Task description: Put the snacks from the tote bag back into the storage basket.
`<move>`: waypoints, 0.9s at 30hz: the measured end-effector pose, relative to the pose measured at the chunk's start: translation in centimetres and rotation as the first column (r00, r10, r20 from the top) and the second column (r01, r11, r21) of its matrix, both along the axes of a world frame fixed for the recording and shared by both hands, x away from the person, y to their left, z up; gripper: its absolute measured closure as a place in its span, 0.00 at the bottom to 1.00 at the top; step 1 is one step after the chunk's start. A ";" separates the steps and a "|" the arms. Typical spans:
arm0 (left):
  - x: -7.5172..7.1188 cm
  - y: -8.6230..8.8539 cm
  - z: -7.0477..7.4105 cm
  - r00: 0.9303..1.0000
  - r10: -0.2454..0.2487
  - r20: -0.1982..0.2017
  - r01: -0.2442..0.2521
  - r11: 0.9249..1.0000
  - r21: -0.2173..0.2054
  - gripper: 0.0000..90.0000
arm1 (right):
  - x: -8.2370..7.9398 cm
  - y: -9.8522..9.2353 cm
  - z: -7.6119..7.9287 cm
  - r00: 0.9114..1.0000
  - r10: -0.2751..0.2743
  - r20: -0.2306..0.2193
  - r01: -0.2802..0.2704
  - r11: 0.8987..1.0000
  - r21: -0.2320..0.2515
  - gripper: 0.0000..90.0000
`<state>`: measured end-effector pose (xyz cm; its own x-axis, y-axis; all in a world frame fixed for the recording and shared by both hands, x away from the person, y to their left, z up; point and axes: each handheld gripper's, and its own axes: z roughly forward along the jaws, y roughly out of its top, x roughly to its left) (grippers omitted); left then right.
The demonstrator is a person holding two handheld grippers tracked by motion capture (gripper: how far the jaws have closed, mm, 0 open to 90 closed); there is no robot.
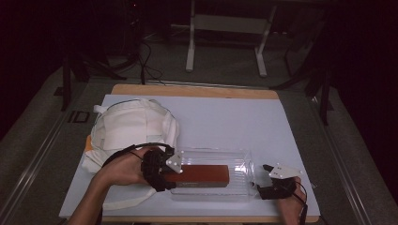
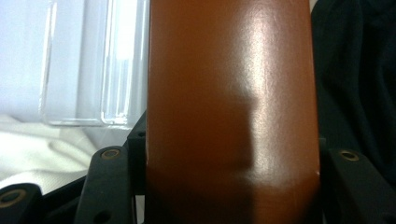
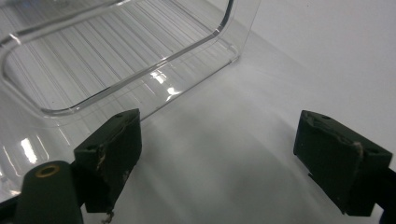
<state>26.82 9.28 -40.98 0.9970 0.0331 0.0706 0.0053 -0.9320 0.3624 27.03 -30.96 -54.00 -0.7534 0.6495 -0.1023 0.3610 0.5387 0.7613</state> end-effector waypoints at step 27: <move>0.3 -2.5 -0.9 0.998 -0.067 -0.014 0.067 0.997 0.035 0.48 | 0.0 0.0 0.0 1.000 0.000 -0.002 0.000 1.000 0.002 0.17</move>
